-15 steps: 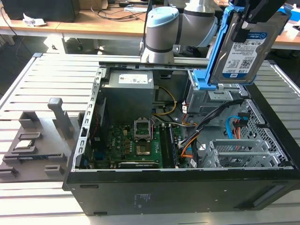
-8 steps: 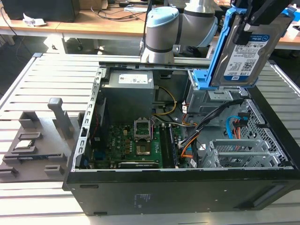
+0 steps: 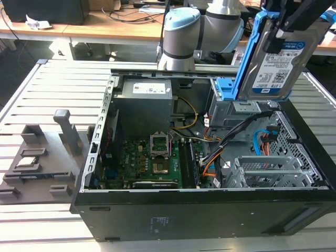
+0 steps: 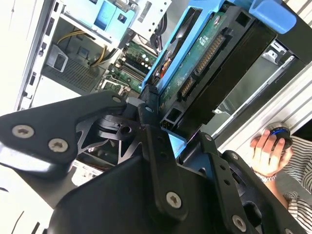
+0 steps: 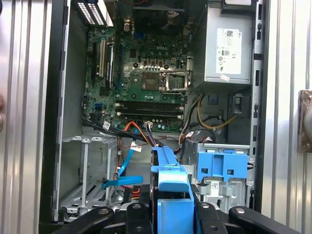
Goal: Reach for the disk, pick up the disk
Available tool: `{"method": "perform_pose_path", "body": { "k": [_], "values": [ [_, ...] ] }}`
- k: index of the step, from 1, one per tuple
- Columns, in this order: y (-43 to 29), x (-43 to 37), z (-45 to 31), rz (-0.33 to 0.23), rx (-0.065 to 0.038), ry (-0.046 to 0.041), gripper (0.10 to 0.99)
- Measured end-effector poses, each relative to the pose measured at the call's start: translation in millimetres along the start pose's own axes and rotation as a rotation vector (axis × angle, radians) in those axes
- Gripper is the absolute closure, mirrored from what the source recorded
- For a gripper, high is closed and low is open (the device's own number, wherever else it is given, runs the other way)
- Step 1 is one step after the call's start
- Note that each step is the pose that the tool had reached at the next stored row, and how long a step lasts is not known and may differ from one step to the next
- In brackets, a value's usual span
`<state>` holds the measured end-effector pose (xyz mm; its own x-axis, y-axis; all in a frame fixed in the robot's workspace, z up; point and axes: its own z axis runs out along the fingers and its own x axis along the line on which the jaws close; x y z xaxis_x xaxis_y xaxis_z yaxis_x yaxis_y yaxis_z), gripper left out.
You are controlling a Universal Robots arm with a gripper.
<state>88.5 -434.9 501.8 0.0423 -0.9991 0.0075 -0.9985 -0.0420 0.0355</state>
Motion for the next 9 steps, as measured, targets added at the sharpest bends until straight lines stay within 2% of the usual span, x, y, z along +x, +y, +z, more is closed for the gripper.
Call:
{"method": "perform_pose_path", "body": {
  "k": [9],
  "values": [
    [0.5,12.1,0.1,0.000,0.000,0.0000,0.718]
  ]
}}
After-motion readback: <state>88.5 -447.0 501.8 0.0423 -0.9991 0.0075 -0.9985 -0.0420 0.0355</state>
